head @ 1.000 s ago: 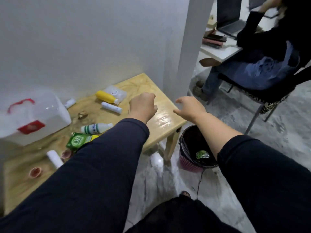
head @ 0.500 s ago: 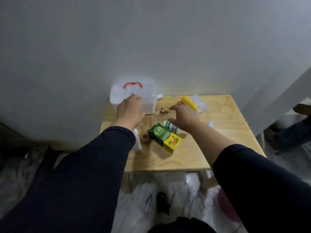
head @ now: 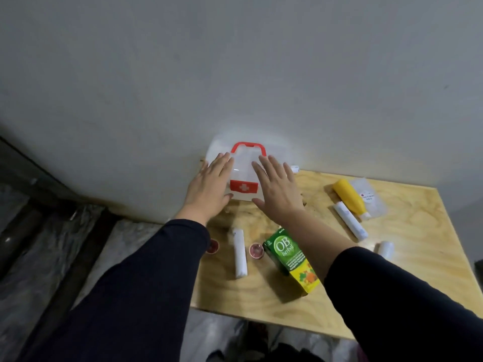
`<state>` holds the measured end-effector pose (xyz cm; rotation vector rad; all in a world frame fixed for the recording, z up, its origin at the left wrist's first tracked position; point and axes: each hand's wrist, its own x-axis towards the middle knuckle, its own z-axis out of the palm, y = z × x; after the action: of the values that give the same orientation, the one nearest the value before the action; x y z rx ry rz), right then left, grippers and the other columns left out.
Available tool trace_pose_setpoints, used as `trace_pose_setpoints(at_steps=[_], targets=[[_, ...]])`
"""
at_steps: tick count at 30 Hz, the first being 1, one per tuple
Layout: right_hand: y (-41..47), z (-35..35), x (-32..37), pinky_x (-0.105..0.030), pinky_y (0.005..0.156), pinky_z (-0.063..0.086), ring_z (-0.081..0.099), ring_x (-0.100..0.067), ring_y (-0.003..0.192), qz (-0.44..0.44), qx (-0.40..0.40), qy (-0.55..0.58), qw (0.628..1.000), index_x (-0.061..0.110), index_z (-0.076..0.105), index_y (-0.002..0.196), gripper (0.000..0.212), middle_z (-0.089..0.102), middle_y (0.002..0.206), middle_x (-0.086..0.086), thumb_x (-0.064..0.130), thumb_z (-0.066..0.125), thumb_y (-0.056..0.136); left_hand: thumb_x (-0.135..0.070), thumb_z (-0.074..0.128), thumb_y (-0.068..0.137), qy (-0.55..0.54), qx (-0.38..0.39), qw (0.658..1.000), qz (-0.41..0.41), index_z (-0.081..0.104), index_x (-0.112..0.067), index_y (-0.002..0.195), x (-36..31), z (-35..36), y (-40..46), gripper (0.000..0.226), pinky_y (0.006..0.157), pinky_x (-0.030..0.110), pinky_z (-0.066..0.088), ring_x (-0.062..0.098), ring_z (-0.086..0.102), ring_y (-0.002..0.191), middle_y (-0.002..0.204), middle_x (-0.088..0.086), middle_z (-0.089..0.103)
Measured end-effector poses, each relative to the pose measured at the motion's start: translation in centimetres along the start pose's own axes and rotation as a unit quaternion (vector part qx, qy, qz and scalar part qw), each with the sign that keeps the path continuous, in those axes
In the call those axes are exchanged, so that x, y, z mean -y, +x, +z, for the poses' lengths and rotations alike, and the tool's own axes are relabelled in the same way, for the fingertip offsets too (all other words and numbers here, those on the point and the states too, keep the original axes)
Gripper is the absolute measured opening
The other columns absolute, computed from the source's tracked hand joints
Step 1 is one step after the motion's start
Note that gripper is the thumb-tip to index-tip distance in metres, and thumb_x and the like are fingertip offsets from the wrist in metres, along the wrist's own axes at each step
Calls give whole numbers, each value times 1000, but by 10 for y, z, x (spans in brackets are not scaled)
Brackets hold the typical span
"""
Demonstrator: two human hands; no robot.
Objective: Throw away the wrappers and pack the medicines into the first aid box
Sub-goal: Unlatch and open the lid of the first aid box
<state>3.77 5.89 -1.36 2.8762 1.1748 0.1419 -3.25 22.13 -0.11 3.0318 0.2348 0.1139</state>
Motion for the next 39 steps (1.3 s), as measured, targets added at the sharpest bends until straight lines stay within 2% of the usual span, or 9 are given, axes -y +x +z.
trace_pose_setpoints(at_steps=[6, 10, 15, 19, 26, 28, 33, 36, 39], targets=[[6, 19, 5, -45, 118, 3, 12, -28, 148, 33, -49, -11, 998, 19, 14, 149, 74, 18, 159, -10, 43, 53, 91, -24, 65, 89, 29, -24, 999, 27, 9, -13, 154, 11, 12, 4, 86, 120, 32, 3, 18, 5, 150, 162, 3, 8], [4, 20, 13, -48, 118, 11, 19, -29, 146, 49, -66, -10, 997, 16, 23, 147, 68, 26, 156, -11, 43, 51, 91, -24, 66, 88, 43, -34, 998, 36, 8, -11, 154, 13, 14, -2, 88, 118, 31, 0, 18, 5, 150, 162, 4, 8], [-8, 14, 21, -50, 118, 14, 17, -32, 146, 48, -38, -53, 997, 15, 17, 149, 77, 20, 158, -13, 45, 56, 89, -27, 69, 87, 51, -19, 997, 50, 6, -13, 154, 18, 10, -11, 93, 118, 31, 3, 18, 4, 150, 163, 3, 6], [-2, 14, 26, -52, 112, 31, 38, -36, 137, 59, -57, -72, 994, 10, 36, 140, 71, 42, 147, -17, 40, 65, 83, -27, 71, 86, 44, -17, 997, 58, 4, -13, 154, 21, 8, -9, 96, 116, 30, 4, 17, 3, 150, 163, 1, 5], [-13, 11, 30, -56, 115, 25, 27, -40, 141, 46, -59, -38, 996, 15, 33, 141, 70, 33, 151, -20, 40, 62, 83, -27, 69, 87, 37, -12, 997, 73, 2, -12, 154, 23, 4, -12, 96, 115, 29, 2, 17, 1, 150, 163, 1, 2], [-21, 11, 31, -58, 113, 27, 30, -40, 140, 35, -81, -10, 996, 16, 41, 136, 61, 39, 148, -17, 35, 64, 83, -25, 66, 89, 28, -13, 996, 82, 2, -12, 154, 25, 3, -15, 92, 117, 30, 6, 17, 1, 150, 163, 1, 2], [-25, 11, 35, -55, 101, 45, 54, -35, 125, 0, -183, 19, 983, 12, 67, 113, 29, 62, 129, -13, 20, 69, 84, -33, 63, 91, 29, -12, 996, 88, 2, -11, 154, 27, 2, -16, 90, 117, 29, 4, 16, 0, 150, 163, 1, 1], [-25, 10, 40, -55, 96, 49, 60, -34, 118, 14, -209, 49, 977, 11, 71, 108, 24, 67, 121, -11, 14, 70, 84, -34, 59, 93, 28, -6, 995, 92, 2, -11, 154, 28, 0, -17, 87, 119, 31, 6, 16, 0, 150, 163, 2, 1], [-26, 2, 42, -55, 97, 48, 60, -33, 118, 23, -213, 68, 974, 10, 70, 108, 23, 68, 121, -11, 12, 69, 85, -36, 54, 96, 19, -17, 995, 97, 5, -11, 154, 30, -3, -19, 80, 120, 31, 7, 16, 3, 150, 163, 3, 6]])
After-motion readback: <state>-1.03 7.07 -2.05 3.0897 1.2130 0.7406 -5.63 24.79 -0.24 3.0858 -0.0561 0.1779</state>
